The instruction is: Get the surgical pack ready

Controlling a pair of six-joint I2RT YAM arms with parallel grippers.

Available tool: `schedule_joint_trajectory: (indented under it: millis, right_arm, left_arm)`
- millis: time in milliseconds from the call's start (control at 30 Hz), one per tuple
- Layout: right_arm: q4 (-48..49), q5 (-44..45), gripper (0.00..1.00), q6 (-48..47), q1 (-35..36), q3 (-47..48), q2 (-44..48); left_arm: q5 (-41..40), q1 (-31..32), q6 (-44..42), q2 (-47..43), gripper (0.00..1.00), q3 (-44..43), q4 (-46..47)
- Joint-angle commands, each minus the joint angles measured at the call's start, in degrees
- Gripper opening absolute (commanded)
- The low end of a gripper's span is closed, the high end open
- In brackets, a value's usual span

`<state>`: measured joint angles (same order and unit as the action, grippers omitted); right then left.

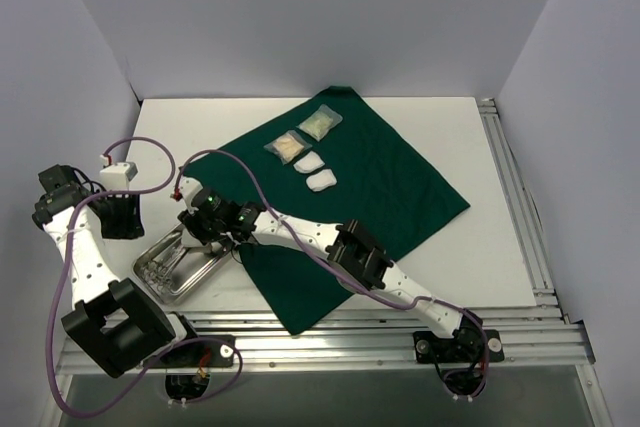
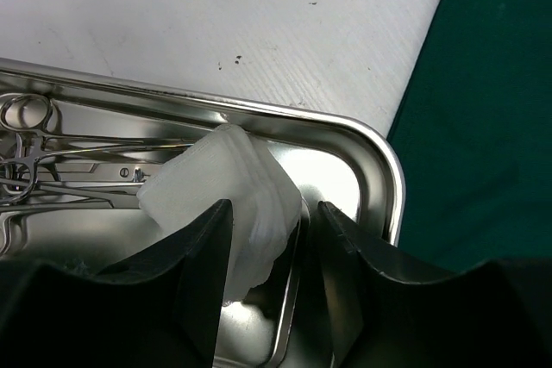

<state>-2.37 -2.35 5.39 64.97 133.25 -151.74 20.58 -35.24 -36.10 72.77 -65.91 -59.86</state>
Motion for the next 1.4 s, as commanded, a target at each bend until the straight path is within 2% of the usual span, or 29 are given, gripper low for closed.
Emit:
schedule_joint_trajectory:
  millis: [0, 200, 300, 400, 433, 567, 767, 900, 1100, 1367]
  right_arm:
    - [0.4, 2.1, 0.40, -0.9, -0.1, -0.9, 6.5]
    - [0.4, 2.1, 0.40, -0.3, -0.1, -2.0, 8.6]
    - [1.0, 1.6, 0.40, 1.9, -0.5, -4.5, 11.5]
    - [1.6, 0.7, 0.40, 5.2, -1.9, -7.9, 15.1]
    - [1.7, 0.6, 0.40, 6.0, -2.4, -11.1, 16.4]
    - [1.8, 0.6, 0.40, 9.3, -6.0, -21.4, 23.3]
    - [6.6, 0.5, 0.39, 12.5, -11.1, -40.7, 35.2]
    - [7.1, 1.8, 0.39, 13.4, -14.2, -48.8, 41.2]
    - [7.4, 4.1, 0.39, 14.6, -17.8, -56.6, 46.7]
    - [7.3, 5.3, 0.39, 14.2, -19.3, -59.7, 49.2]
  left_arm:
    - [3.6, 0.0, -1.7, -1.8, 0.50, -0.4, -1.8]
    - [5.7, 1.7, -2.0, -2.3, 0.50, -0.7, -3.2]
    - [6.1, 5.2, -1.1, -2.5, 0.50, -0.4, -3.7]
    - [4.7, 11.4, 1.1, -3.1, 0.47, 1.1, -3.0]
    - [3.4, 15.2, 1.9, -3.0, 0.46, 1.6, -2.6]
    - [0.2, 22.8, 1.6, -3.3, 0.45, 3.6, -0.4]
    - [-4.8, 31.3, -2.3, -1.4, 0.50, 6.0, 2.0]
    - [-8.3, 37.2, -4.2, 1.4, 0.51, 8.2, 5.4]
    - [-10.7, 38.7, -6.0, 4.1, 0.50, 10.1, 9.2]
    - [-15.6, 39.3, -6.6, 9.8, 0.50, 12.5, 15.5]
